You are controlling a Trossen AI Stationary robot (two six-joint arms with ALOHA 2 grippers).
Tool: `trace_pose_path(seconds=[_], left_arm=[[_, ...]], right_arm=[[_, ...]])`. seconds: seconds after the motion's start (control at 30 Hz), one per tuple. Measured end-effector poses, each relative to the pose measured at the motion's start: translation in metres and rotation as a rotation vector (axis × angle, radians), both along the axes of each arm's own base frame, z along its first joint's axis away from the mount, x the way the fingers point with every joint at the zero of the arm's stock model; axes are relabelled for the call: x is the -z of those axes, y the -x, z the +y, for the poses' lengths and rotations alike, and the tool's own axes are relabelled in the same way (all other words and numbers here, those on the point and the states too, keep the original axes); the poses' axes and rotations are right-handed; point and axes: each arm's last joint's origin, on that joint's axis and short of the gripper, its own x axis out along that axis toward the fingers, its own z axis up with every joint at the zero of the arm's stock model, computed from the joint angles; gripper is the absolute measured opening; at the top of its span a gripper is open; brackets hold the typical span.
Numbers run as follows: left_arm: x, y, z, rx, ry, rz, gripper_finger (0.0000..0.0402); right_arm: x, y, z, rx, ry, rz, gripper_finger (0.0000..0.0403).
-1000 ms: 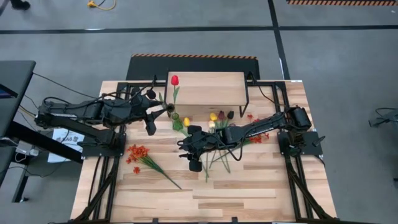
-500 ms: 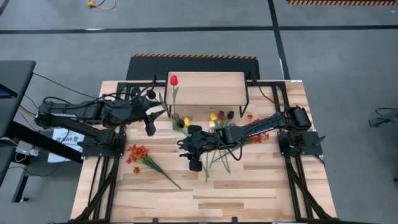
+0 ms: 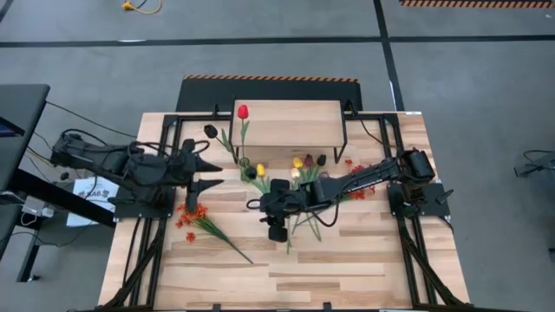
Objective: Pick and place flowers into a vace then onto a shelf
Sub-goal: Put the left yellow tulip into the green vase
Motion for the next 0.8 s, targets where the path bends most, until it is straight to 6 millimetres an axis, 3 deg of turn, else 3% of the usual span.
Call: trace_pose_path(seconds=[0.43, 0.8], left_arm=[[0.011, -0.002, -0.045, -0.006, -0.076, 0.004, 0.0145], [0.012, -0.001, -0.051, -0.014, -0.066, -0.006, 0.0145]], right_arm=[[0.013, 0.009, 0.005, 0.395, 0.058, 0.049, 0.0127], [0.062, -0.01, -0.004, 0.607, 0.034, 0.05, 0.0127]])
